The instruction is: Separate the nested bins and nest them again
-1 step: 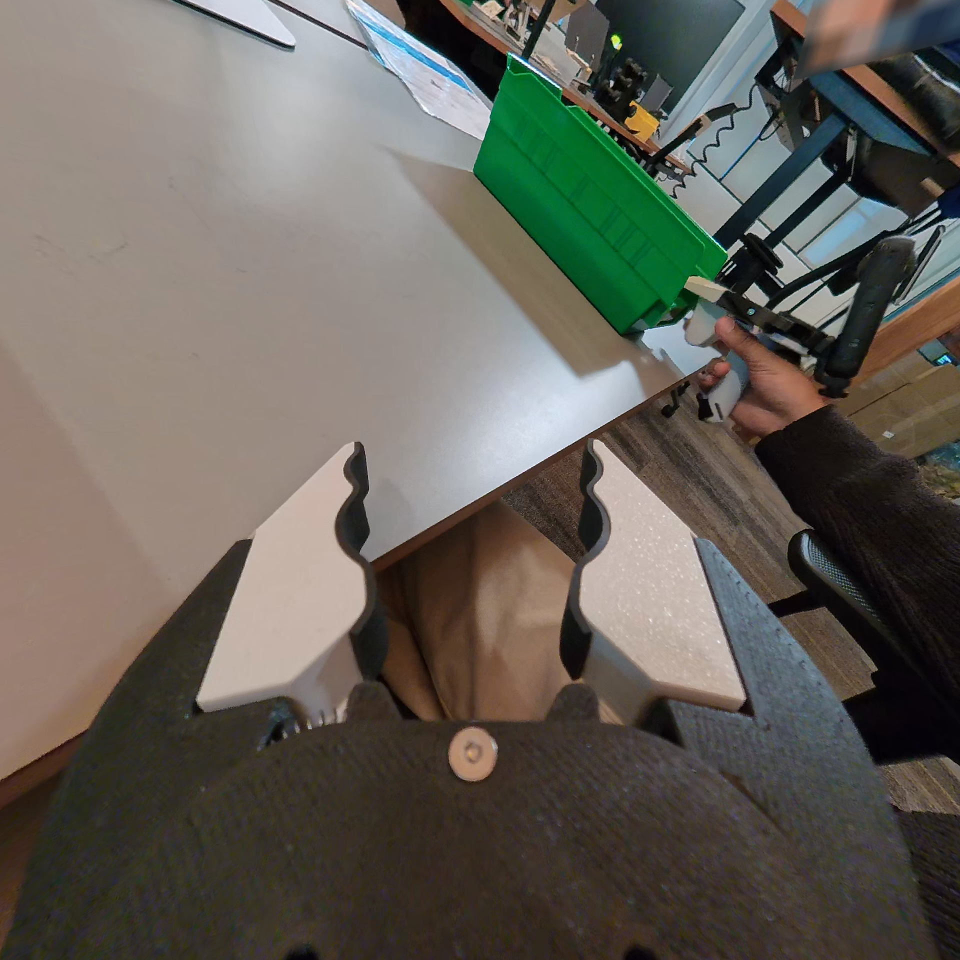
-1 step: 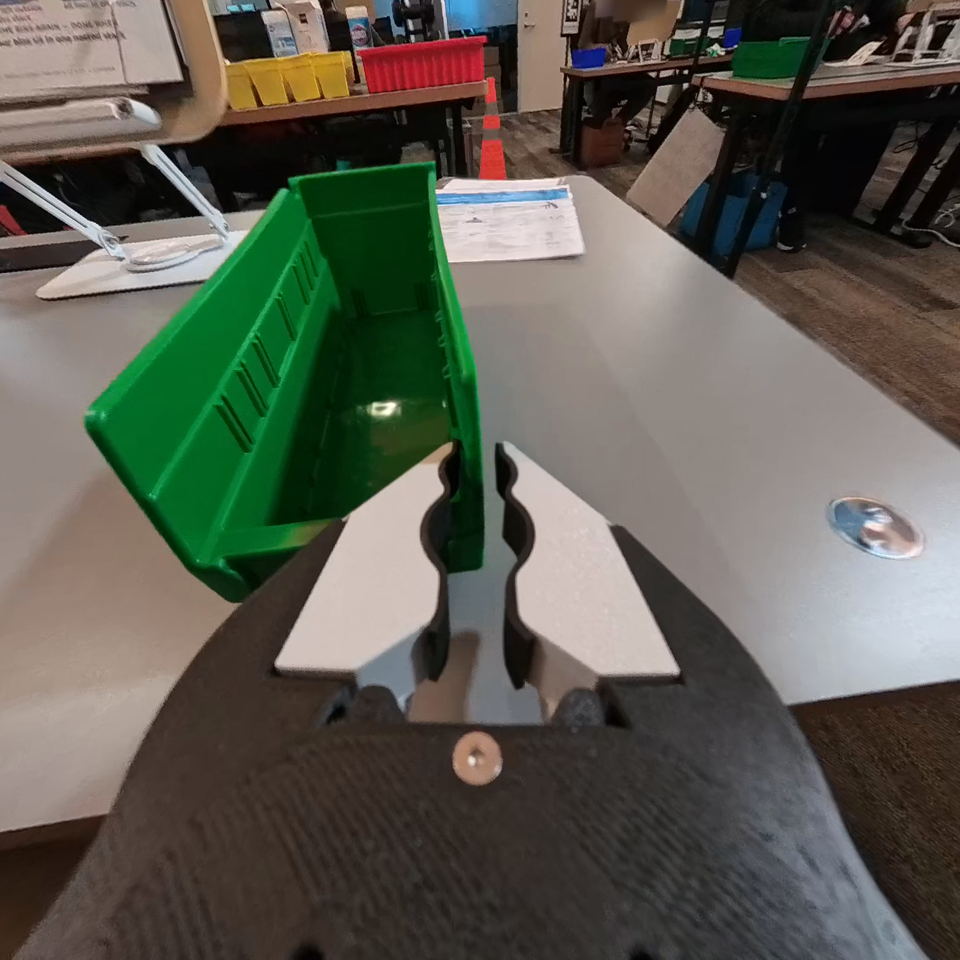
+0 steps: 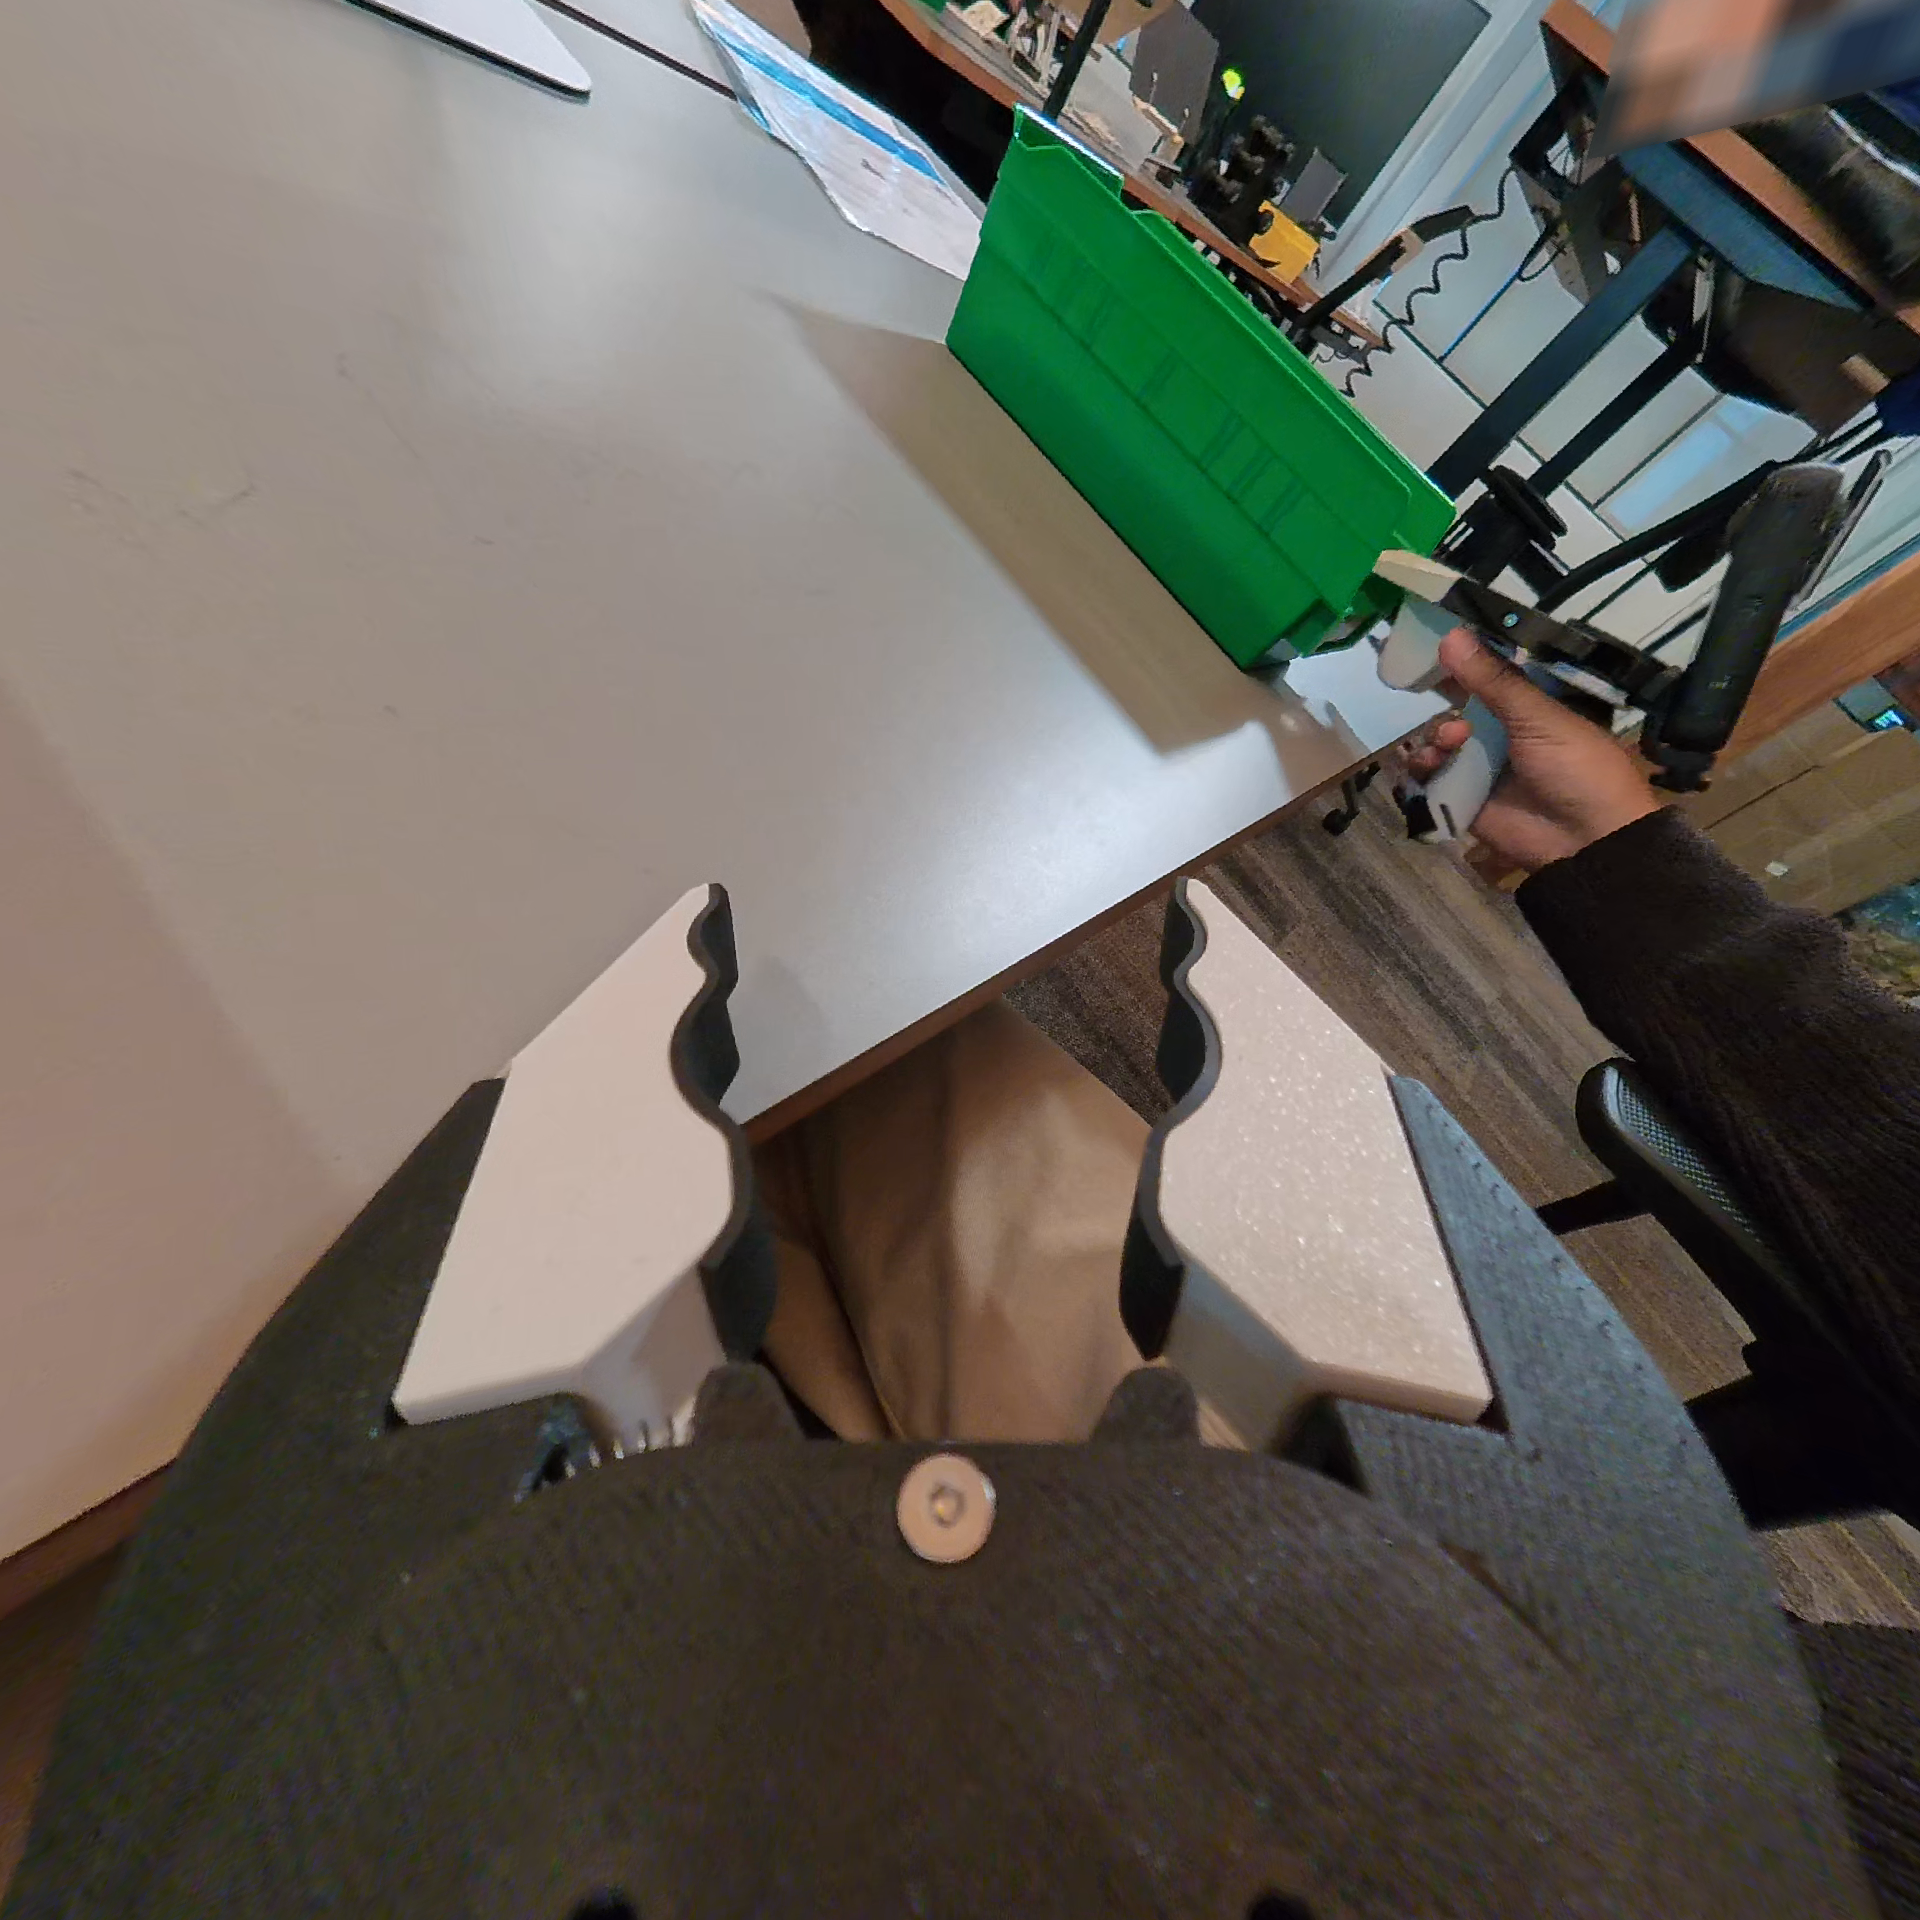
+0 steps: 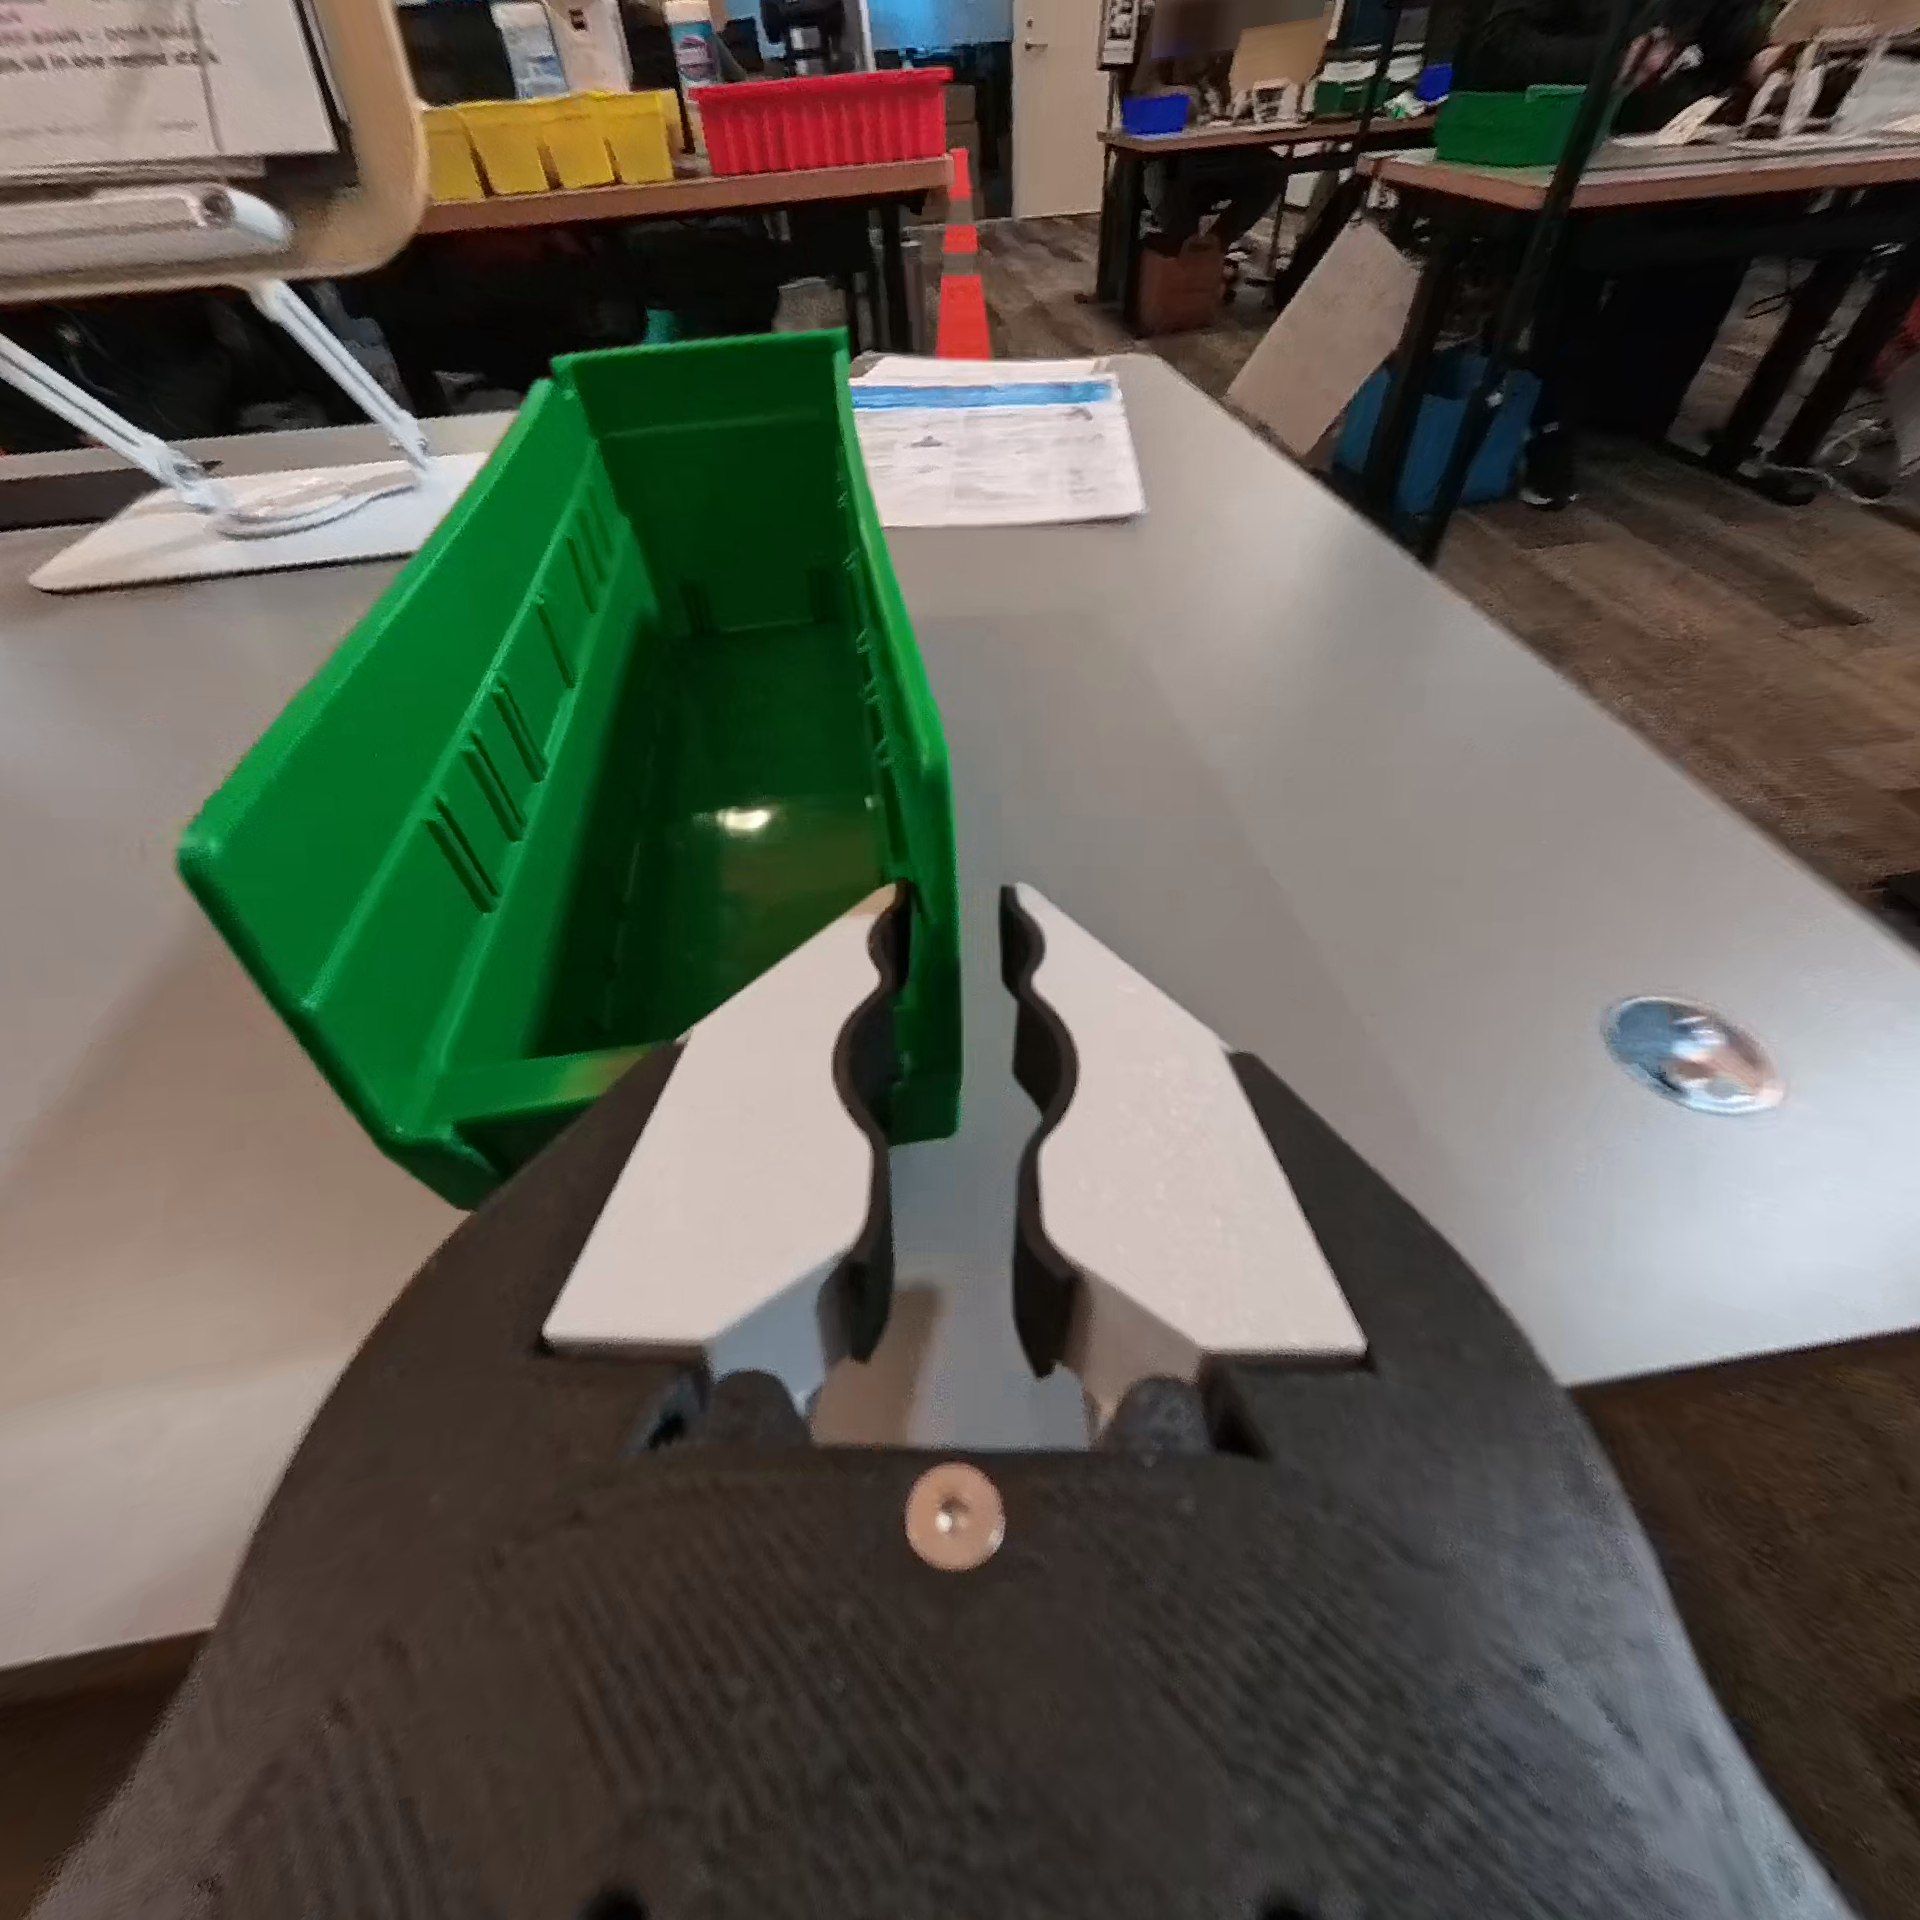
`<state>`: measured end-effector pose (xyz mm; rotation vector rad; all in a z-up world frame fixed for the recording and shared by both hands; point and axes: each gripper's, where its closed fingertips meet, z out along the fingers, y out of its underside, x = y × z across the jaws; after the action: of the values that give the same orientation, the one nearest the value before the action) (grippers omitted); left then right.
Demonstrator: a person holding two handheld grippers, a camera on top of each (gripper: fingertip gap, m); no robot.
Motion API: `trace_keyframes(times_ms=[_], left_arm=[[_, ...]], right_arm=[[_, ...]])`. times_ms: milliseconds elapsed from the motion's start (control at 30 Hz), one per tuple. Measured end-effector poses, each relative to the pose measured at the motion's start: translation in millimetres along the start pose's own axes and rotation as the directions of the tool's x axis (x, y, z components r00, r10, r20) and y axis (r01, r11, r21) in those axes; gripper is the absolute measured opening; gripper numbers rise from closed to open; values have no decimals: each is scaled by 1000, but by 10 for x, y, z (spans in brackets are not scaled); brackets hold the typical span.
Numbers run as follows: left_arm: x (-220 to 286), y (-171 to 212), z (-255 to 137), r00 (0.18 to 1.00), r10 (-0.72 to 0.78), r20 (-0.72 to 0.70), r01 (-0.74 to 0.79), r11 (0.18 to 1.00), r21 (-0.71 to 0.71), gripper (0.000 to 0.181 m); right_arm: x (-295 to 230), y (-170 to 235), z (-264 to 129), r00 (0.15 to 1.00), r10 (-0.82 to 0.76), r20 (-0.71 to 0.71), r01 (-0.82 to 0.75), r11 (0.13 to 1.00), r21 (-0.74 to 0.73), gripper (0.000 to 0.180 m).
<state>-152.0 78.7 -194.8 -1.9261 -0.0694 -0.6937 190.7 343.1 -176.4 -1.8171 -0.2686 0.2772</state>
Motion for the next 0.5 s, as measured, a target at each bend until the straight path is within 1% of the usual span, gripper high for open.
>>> trace_keyframes(times_ms=[100, 133, 167, 200, 267, 333, 400, 467, 500], left_arm=[[1, 9, 4, 1000, -10, -5, 9, 1000, -14, 83], [0, 20, 8, 1000, -14, -7, 14, 1000, -25, 85], [-6, 36, 14, 1000, -18, -6, 17, 999, -36, 87], [-10, 48, 19, 1000, -20, -8, 20, 999, -45, 88], [-6, 51, 26, 1000, -25, -14, 24, 999, -48, 90], [14, 21, 24, 1000, -17, -23, 16, 999, -33, 92], [36, -15, 15, 1000, 8, -29, -8, 1000, -14, 93], [51, -63, -7, 999, 44, -27, -44, 999, 9, 92], [46, -99, -23, 998, 59, -18, -58, 998, 28, 91]], right_arm=[[51, -251, -166, 996, -53, -77, 57, 997, 54, 19], [1, -378, -249, 994, -69, -81, 76, 993, 95, 17], [-108, -512, -342, 995, -78, -60, 86, 985, 147, 11], [-283, -640, -439, 997, -83, -5, 82, 976, 201, 4], [-723, -872, -622, 985, -76, 152, 29, 958, 287, 2], [-1208, -1012, -775, 947, -60, 314, -43, 949, 312, 0], [-1743, -1005, -889, 879, -34, 476, -114, 954, 278, 0], [-2283, -795, -933, 794, -6, 608, -128, 976, 177, 6], [-2525, -623, -929, 758, 9, 652, -105, 988, 109, 13]])
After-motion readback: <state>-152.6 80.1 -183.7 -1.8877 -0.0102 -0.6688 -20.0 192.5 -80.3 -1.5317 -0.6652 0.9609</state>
